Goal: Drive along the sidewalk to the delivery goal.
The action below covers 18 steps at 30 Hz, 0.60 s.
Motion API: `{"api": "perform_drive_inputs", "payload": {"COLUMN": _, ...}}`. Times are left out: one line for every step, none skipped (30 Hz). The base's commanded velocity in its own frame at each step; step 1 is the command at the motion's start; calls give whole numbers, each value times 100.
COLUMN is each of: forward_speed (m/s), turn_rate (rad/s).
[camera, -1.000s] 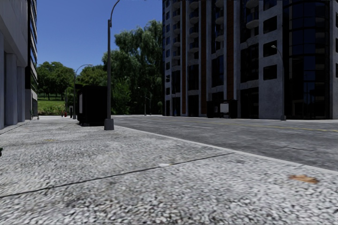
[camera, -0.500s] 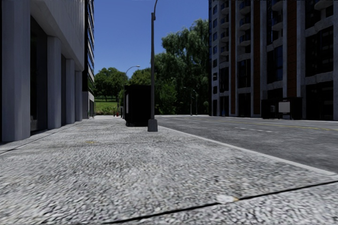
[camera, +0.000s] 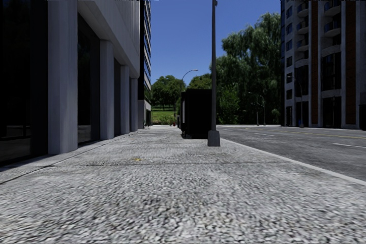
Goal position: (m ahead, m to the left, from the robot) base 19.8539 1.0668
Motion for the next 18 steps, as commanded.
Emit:
{"api": "perform_drive_inputs", "payload": {"forward_speed": 200, "turn_rate": 53}}
{"api": "perform_drive_inputs", "payload": {"forward_speed": 200, "turn_rate": 52}}
{"api": "perform_drive_inputs", "payload": {"forward_speed": 200, "turn_rate": 52}}
{"api": "perform_drive_inputs", "payload": {"forward_speed": 200, "turn_rate": 52}}
{"api": "perform_drive_inputs", "payload": {"forward_speed": 200, "turn_rate": 52}}
{"api": "perform_drive_inputs", "payload": {"forward_speed": 200, "turn_rate": 52}}
{"api": "perform_drive_inputs", "payload": {"forward_speed": 200, "turn_rate": 52}}
{"api": "perform_drive_inputs", "payload": {"forward_speed": 200, "turn_rate": 52}}
{"api": "perform_drive_inputs", "payload": {"forward_speed": 200, "turn_rate": 52}}
{"api": "perform_drive_inputs", "payload": {"forward_speed": 200, "turn_rate": 52}}
{"api": "perform_drive_inputs", "payload": {"forward_speed": 200, "turn_rate": 52}}
{"api": "perform_drive_inputs", "payload": {"forward_speed": 200, "turn_rate": 52}}
{"api": "perform_drive_inputs", "payload": {"forward_speed": 200, "turn_rate": 52}}
{"api": "perform_drive_inputs", "payload": {"forward_speed": 200, "turn_rate": 52}}
{"api": "perform_drive_inputs", "payload": {"forward_speed": 200, "turn_rate": 52}}
{"api": "perform_drive_inputs", "payload": {"forward_speed": 200, "turn_rate": 52}}
{"api": "perform_drive_inputs", "payload": {"forward_speed": 200, "turn_rate": 52}}
{"api": "perform_drive_inputs", "payload": {"forward_speed": 200, "turn_rate": 52}}
